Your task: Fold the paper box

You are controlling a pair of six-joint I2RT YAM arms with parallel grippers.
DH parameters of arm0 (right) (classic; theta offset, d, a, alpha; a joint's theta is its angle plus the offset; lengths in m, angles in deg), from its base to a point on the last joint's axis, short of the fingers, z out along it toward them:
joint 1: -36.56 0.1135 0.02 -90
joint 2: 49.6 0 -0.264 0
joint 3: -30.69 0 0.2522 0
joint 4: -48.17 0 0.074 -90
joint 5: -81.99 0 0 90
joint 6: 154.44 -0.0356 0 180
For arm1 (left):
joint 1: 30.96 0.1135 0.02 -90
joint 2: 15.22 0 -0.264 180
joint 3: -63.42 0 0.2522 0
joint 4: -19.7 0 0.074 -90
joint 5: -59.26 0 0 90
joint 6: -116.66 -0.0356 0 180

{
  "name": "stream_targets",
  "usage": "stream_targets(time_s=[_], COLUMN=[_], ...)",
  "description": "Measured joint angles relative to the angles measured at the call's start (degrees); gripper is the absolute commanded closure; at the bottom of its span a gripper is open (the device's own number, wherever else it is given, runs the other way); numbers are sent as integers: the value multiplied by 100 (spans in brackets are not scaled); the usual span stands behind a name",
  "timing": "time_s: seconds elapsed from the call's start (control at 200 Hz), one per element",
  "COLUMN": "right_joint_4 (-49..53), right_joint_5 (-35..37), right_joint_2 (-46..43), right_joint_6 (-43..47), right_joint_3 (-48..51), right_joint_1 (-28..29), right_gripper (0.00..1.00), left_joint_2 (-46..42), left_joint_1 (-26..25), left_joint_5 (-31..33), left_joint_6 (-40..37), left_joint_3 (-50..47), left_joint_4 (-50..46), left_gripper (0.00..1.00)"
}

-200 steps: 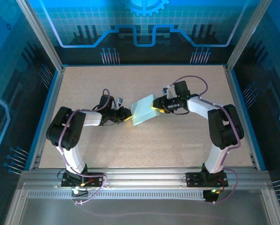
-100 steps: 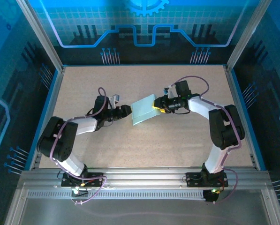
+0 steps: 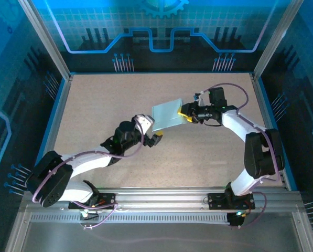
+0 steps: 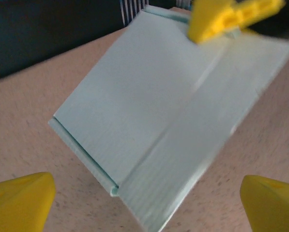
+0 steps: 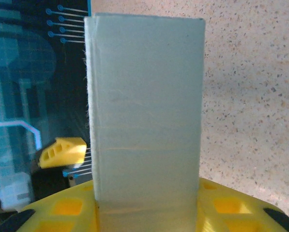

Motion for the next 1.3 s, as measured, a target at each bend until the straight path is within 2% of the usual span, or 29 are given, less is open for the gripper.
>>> stream_targets(time_s=[0.18,0.375,0.535,0.65,0.78,0.885,1.296], right_joint_4=[-50,-179,-304,-273,-192,-127,2], right_joint_5=[-227,-520,-769,-885,-970,-1054,-1121], right_joint_2=[-308,-586,-658,-750,-920,-1047,-1161], right_joint_6=[-286,-566,-796,-826,-826,-826,-855], right_joint_3=[205,361,431,431,431,442,579], right_joint_1=[-205,-232,-236,-243,-245,-269,-280], right_gripper=[61,61,62,61,62,62,62], left_joint_2=[260,1344,1749,1779,1869,1886,1884], left_joint_1=[-476,-896,-1027,-1029,-1029,-1029,-1043], left_joint_5=[868,1615,1923,2155,2352,2472,2538], left_joint_6=[-1965,-4201,-5294,-5711,-5963,-6050,-6070], left_joint_3=[-372,-435,-433,-409,-382,-382,-293], left_joint_4=[1320,3261,3882,4168,4304,4332,4409], left_gripper=[1,1,2,6,18,28,51])
